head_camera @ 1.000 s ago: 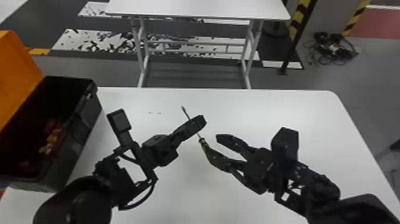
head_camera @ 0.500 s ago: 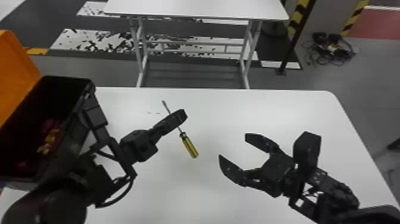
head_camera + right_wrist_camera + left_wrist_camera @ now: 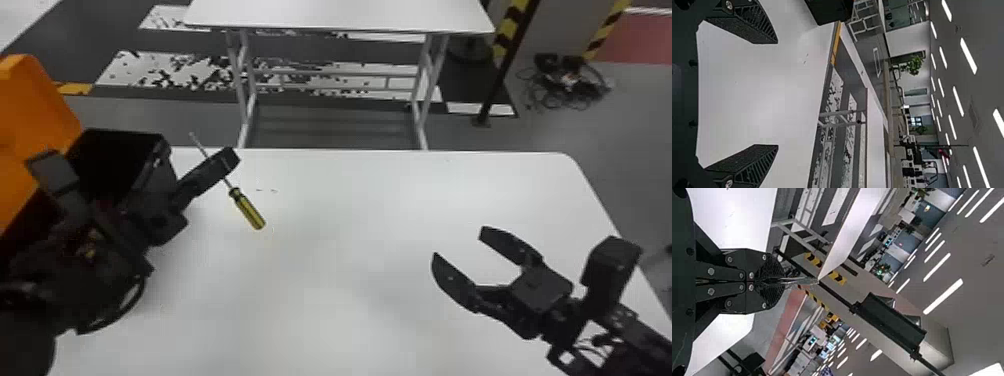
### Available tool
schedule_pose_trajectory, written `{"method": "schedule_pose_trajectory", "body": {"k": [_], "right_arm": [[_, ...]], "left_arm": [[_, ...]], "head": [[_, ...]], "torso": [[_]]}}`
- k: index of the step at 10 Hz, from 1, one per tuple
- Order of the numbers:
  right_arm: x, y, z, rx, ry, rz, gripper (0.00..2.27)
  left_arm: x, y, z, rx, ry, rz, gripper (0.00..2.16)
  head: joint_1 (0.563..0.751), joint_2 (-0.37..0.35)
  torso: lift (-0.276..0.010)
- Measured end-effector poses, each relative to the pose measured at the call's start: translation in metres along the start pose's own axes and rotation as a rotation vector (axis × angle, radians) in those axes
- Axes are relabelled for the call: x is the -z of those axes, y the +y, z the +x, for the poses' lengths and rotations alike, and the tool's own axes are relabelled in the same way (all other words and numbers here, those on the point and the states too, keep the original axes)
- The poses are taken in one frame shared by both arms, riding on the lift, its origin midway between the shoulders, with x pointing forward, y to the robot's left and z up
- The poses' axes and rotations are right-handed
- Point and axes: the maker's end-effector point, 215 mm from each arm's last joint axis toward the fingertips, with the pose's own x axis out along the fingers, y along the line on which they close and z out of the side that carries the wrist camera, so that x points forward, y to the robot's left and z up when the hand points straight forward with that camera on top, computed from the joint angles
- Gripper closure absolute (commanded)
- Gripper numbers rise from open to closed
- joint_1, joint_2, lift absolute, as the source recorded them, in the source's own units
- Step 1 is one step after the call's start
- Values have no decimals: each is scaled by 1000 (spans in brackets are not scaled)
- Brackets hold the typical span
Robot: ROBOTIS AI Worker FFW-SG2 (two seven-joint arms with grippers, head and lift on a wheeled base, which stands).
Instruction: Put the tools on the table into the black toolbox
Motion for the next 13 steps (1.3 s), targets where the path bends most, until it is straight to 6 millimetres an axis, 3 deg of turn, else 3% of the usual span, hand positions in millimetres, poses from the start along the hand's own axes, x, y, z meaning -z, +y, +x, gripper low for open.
{"method": "schedule_pose_trajectory", "body": {"k": [4,6,10,11,13], "right_arm": [[-7,-23,-29,75,-95,17,97],[-11,-34,-44,122,-148,36,100],[4,-59,-65,177,-169,76,100],[6,-69,-78,199,-175,79,103],[7,-83,-99,230,-191,72,103]], "left_arm": [[-74,61,-49,-119,-115,64,2138],[-94,86,-69,-166,-157,74,2138],[-128,163,-147,-343,-245,86,2138],[-136,178,-156,-379,-255,102,2101],[-140,189,-157,-394,-269,111,1342]], "head": [[695,103],[695,134],[695,245],[695,252],[695,243]], "torso": [[-75],[-75],[-75],[-75],[-75]]}}
